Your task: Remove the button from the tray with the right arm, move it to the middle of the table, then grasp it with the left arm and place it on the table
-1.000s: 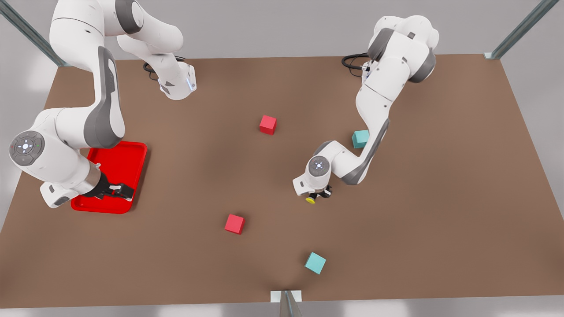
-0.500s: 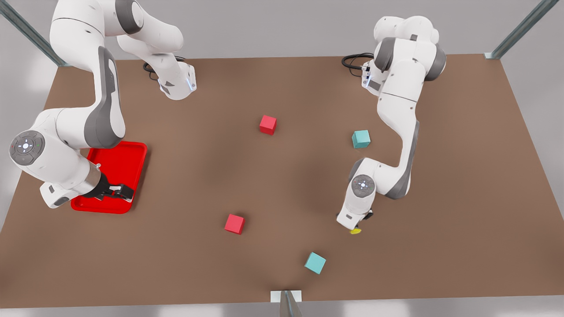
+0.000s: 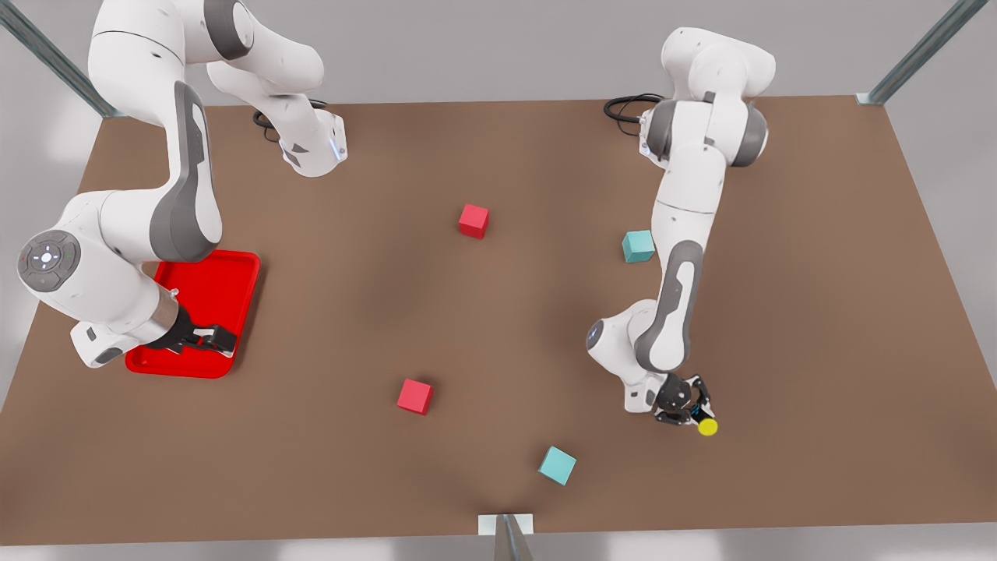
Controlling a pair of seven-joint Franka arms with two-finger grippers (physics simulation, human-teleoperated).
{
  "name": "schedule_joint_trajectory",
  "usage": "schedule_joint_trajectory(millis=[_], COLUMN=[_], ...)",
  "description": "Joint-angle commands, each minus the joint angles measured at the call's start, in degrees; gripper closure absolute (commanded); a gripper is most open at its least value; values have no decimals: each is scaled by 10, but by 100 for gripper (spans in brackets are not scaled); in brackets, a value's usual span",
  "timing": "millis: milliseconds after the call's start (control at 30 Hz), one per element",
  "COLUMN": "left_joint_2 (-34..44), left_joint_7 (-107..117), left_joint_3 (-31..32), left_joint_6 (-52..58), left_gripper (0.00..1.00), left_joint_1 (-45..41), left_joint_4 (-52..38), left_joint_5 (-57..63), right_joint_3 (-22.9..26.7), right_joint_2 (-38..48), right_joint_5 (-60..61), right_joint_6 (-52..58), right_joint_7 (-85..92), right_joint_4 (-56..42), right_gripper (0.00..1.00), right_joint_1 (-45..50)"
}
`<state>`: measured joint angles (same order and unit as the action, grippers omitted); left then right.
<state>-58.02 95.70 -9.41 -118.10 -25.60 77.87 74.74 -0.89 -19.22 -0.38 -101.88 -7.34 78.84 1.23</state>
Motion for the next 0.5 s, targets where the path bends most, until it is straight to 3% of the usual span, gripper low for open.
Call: schedule_joint_trajectory(millis=[0,133,467], left_joint_2=[-17,-51,-84], left_joint_7=[598,637,678], left_joint_3=[-2,-1,4], left_joint_6=[132,182,144], left_gripper=[62,62,62], left_joint_1=[-1,0,6], left_joint_4=[-9,-31,-62], left_joint_5=[62,90,78], right_joint_3=[0,-1,0], right_joint_2=[1,1,1], right_joint_5=[0,0,0], right_joint_6=[0,0,0], right_joint_7=[0,1,3], right_joint_4=[0,0,0], right_gripper=[0,0,0], right_joint_1=[-1,-1,-1])
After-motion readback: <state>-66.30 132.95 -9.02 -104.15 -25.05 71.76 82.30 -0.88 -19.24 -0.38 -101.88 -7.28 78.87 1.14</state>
